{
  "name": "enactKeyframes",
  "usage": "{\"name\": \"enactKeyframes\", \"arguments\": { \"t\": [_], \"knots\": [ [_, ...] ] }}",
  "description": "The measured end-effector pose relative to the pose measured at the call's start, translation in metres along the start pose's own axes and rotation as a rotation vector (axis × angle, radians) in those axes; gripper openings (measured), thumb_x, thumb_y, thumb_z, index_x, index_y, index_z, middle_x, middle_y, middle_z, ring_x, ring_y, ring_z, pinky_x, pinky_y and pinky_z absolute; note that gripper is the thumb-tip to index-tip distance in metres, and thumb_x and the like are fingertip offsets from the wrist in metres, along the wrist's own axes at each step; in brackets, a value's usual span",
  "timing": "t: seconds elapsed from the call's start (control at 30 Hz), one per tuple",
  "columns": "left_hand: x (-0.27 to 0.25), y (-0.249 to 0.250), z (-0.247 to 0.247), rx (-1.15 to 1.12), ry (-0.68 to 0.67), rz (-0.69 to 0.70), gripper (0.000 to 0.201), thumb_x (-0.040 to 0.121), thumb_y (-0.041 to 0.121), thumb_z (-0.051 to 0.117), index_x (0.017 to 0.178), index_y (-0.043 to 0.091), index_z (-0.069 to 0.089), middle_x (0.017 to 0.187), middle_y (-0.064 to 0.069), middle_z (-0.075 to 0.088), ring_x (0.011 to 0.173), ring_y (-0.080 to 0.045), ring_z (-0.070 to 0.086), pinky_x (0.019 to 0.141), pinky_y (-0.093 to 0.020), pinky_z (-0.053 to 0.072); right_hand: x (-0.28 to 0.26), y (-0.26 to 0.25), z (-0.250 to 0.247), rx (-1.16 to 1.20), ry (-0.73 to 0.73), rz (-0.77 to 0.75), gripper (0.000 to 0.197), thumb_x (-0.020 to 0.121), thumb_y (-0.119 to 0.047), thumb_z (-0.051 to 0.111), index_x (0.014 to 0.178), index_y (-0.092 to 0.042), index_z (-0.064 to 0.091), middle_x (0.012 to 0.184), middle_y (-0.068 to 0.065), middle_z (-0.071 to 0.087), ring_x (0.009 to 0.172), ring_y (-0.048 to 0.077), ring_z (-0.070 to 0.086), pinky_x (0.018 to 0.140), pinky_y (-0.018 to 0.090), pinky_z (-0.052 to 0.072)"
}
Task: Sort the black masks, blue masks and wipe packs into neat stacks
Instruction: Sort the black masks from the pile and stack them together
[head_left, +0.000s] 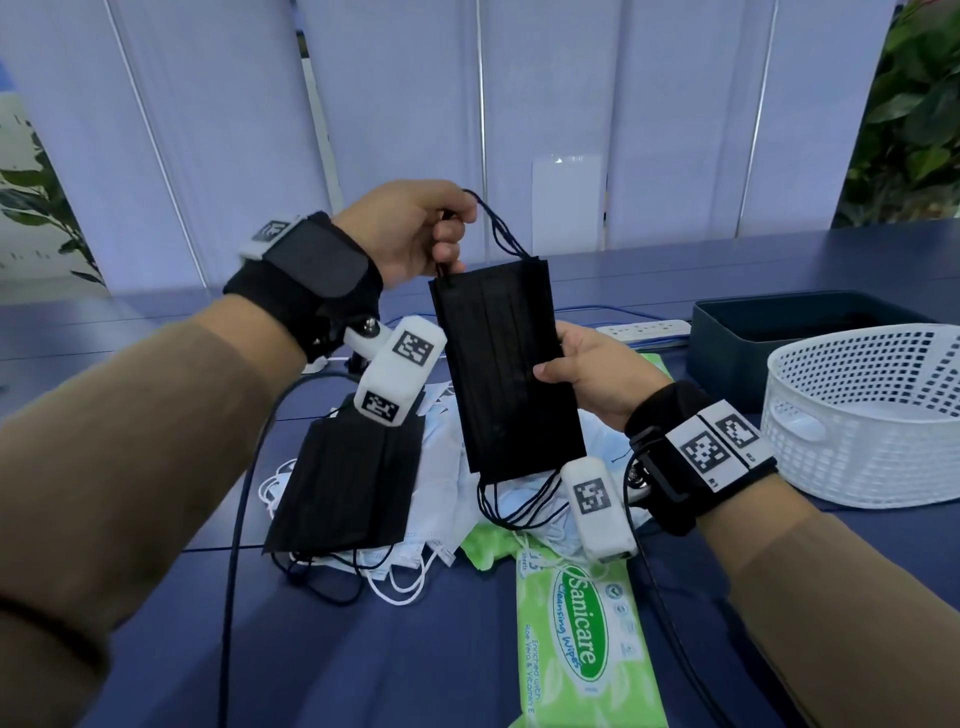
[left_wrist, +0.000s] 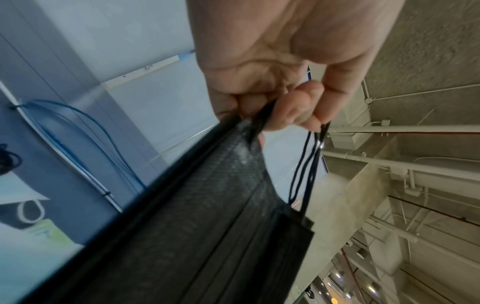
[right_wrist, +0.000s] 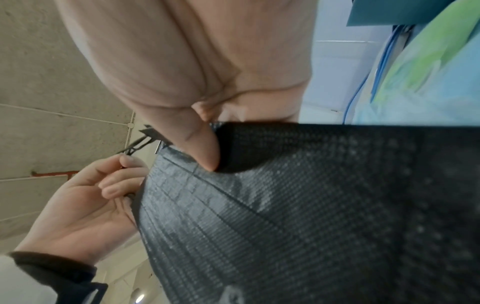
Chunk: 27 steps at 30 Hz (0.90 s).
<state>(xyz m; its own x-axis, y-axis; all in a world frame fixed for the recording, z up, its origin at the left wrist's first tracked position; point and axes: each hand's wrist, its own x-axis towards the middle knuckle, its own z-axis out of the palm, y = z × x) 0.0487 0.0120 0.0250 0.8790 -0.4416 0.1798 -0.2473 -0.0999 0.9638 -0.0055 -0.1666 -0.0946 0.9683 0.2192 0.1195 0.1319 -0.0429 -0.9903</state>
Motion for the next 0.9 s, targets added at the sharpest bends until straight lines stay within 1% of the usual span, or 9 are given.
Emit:
{"name": "enactKeyframes", "arguments": {
  "t": [0.07,0.2,0.33,0.47,0.57,0.63,0.73,0.8,0.9],
  "knots": [
    [-0.001,0.01,0.004,0.008,-0.082,-0.031,0.021,0.092,0.016,0.044,0.073,0.013,0.05,0.048,0.005,0.033,0.044,-0.012,0.031,0.061,-0.025,0.046,-0.001,-0.002,-0.002,0.067,-0.006,-0.007,0.037,0.09,0.012,0.04,0.104,-0.016,0.059,0.105,0.007,0.066,0.094,0.022,0.063,0.09,0.037,0.05],
    [0.001,0.023,0.015,-0.097,-0.167,-0.008,0.02,0.095,0.015,0.04,0.085,0.013,0.057,0.05,0.008,0.032,0.045,-0.008,0.028,0.06,-0.021,0.044,-0.003,-0.005,-0.006,0.214,-0.019,-0.022,0.025,0.096,-0.001,0.039,0.11,-0.01,0.059,0.093,0.001,0.072,0.081,0.011,0.069,0.069,0.022,0.055],
    [0.009,0.013,0.013,-0.074,-0.109,-0.009,0.023,0.095,0.013,0.043,0.1,0.012,0.065,0.056,0.007,0.036,0.048,-0.008,0.033,0.06,-0.019,0.043,-0.005,-0.007,-0.007,0.266,-0.026,0.006,0.025,0.097,-0.006,0.039,0.112,-0.007,0.058,0.095,0.004,0.072,0.082,0.013,0.069,0.07,0.024,0.056],
    [0.013,-0.015,-0.012,0.167,0.045,-0.191,0.017,0.096,0.019,0.046,0.1,0.013,0.062,0.074,0.003,0.057,0.068,-0.012,0.054,0.067,-0.025,0.044,-0.002,-0.007,-0.007,0.301,0.029,0.076,0.025,0.098,-0.005,0.039,0.116,-0.004,0.056,0.1,0.012,0.067,0.085,0.022,0.065,0.078,0.035,0.057],
    [0.003,-0.051,-0.04,0.45,0.132,-0.346,0.011,0.096,0.019,0.05,0.1,0.012,0.057,0.081,-0.003,0.06,0.066,-0.014,0.056,0.06,-0.026,0.044,0.003,0.0,-0.003,0.281,0.134,0.158,0.02,0.097,-0.004,0.041,0.104,-0.006,0.059,0.097,0.015,0.064,0.081,0.026,0.062,0.078,0.041,0.053],
    [-0.009,-0.082,-0.056,0.616,0.073,-0.507,0.009,0.095,0.016,0.052,0.09,0.012,0.058,0.082,-0.006,0.06,0.059,-0.015,0.057,0.051,-0.021,0.045,0.006,0.006,-0.001,0.257,0.171,0.194,0.019,0.097,-0.003,0.041,0.094,-0.009,0.059,0.09,0.015,0.063,0.076,0.026,0.06,0.075,0.041,0.051],
    [-0.034,-0.119,-0.065,0.749,-0.086,-0.77,0.012,0.094,0.018,0.053,0.083,0.013,0.054,0.076,-0.005,0.051,0.059,-0.017,0.047,0.054,-0.022,0.039,0.008,0.013,0.003,0.252,0.174,0.244,0.022,0.097,-0.002,0.04,0.09,-0.01,0.059,0.086,0.013,0.063,0.073,0.025,0.06,0.073,0.04,0.051],
    [-0.043,-0.133,-0.066,0.922,-0.1,-0.804,0.014,0.092,0.019,0.059,0.096,0.007,0.059,0.081,-0.011,0.051,0.066,-0.021,0.045,0.052,-0.02,0.04,0.01,0.018,0.005,0.259,0.171,0.272,0.023,0.097,-0.002,0.04,0.089,-0.011,0.059,0.086,0.014,0.063,0.074,0.026,0.06,0.074,0.042,0.051],
    [-0.047,-0.141,-0.066,1.178,-0.081,-0.718,0.045,0.089,0.03,0.062,0.112,-0.008,0.059,0.083,-0.012,0.054,0.084,-0.027,0.054,0.054,-0.024,0.037,0.012,0.025,0.007,0.269,0.187,0.311,0.022,0.096,-0.002,0.04,0.092,-0.011,0.059,0.089,0.015,0.063,0.076,0.028,0.06,0.077,0.046,0.05]
  ]
}}
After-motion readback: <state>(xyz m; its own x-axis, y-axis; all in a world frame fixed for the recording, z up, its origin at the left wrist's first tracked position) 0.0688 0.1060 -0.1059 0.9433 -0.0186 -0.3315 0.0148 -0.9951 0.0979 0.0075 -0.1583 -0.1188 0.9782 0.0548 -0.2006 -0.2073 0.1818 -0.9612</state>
